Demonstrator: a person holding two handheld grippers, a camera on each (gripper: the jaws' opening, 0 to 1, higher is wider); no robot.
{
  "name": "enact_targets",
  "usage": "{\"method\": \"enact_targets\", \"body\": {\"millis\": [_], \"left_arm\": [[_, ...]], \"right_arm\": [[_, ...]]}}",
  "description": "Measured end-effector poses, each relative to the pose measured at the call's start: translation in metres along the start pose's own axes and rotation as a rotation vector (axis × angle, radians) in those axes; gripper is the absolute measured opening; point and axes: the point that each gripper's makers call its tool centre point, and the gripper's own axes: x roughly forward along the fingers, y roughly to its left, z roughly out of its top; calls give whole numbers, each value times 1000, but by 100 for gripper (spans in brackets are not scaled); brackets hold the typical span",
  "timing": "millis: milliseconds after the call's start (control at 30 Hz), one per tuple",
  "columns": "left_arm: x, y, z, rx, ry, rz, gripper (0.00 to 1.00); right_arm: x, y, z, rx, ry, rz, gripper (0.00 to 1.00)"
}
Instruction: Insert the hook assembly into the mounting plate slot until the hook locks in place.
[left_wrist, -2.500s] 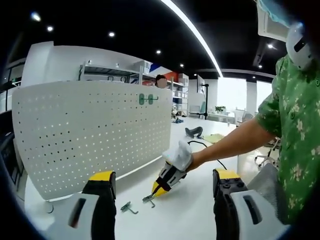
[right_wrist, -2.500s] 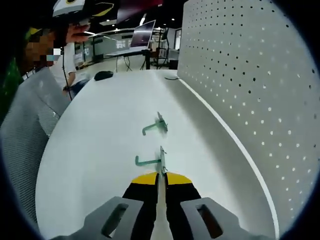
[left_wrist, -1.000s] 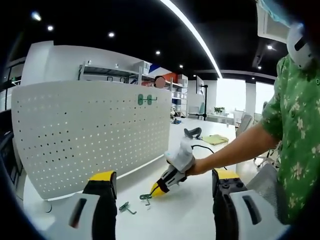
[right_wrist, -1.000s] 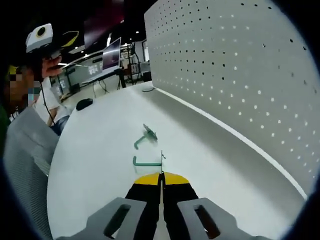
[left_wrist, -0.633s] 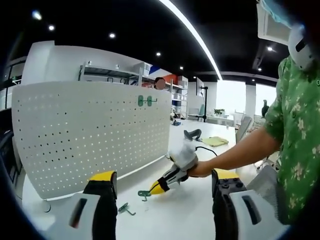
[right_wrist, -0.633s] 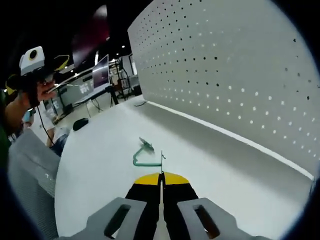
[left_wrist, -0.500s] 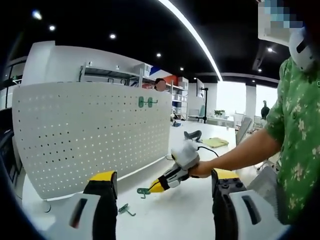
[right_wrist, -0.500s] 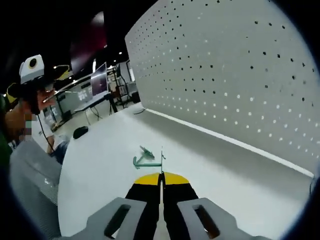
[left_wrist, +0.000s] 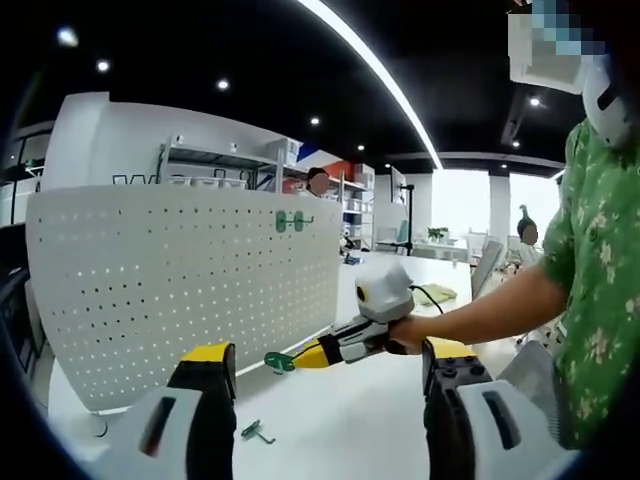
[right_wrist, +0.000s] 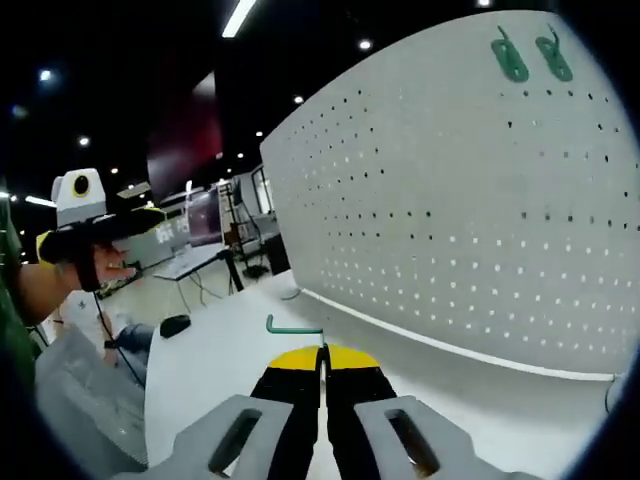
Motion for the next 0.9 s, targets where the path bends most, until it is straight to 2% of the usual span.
{"method": "enact_targets", "body": {"millis": [200,633,700,900], "left_arm": [[-2,2,12,7,-28,5,76],[-11,13,59,26,-134,35,75],[-14,15,69,29,-161,48,74],[-20,19,87,21,-208,69,73]], "right_arm": [[-6,15,38,-29,-86,-1,0],[-27,54,119,-88,-284,-2,0],[-31,60,130,-90,-318,-4,0],[-35,80,151,-91,-392,6,0]]}}
